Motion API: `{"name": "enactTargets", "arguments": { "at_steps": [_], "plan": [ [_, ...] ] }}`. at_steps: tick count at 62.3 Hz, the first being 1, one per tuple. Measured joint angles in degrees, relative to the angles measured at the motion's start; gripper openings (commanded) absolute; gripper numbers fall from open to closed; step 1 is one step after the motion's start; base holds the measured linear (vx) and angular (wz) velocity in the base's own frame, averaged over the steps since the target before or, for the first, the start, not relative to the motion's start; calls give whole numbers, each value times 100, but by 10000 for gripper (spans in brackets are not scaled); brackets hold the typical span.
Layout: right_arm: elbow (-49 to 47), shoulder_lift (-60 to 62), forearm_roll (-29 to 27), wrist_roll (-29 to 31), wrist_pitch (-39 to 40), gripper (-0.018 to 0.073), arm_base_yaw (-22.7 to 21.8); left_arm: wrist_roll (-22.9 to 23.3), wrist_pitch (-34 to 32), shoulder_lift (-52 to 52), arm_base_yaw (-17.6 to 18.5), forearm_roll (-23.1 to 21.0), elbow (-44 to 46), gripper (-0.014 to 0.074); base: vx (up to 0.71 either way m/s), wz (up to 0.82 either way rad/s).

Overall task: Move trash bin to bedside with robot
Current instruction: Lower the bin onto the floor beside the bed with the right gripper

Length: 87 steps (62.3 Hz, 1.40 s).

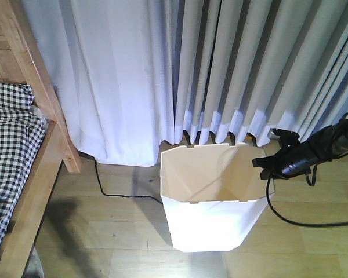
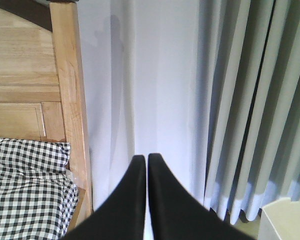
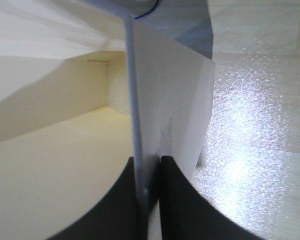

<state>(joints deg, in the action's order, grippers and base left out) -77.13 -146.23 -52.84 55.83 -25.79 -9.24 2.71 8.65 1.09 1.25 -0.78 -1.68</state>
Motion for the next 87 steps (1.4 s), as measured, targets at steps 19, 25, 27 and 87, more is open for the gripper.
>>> {"name": "enactTargets", "arguments": {
  "at_steps": [19, 25, 27, 87],
  "plan": [
    [-671, -777, -111, 0, -42, -3, 35, 0, 0, 0, 0, 0, 0, -6, 0, 0],
    [-820, -987, -262, 0, -5, -3, 84, 0, 0, 0, 0, 0, 0, -6, 0, 0],
    [-849, -1043, -323, 7, 12, -3, 93, 0, 0, 0, 0, 0, 0, -6, 0, 0],
    [-64, -1261, -3562, 2752, 495, -3, 394, 0, 0, 0, 0, 0, 0, -6, 0, 0]
  ]
}}
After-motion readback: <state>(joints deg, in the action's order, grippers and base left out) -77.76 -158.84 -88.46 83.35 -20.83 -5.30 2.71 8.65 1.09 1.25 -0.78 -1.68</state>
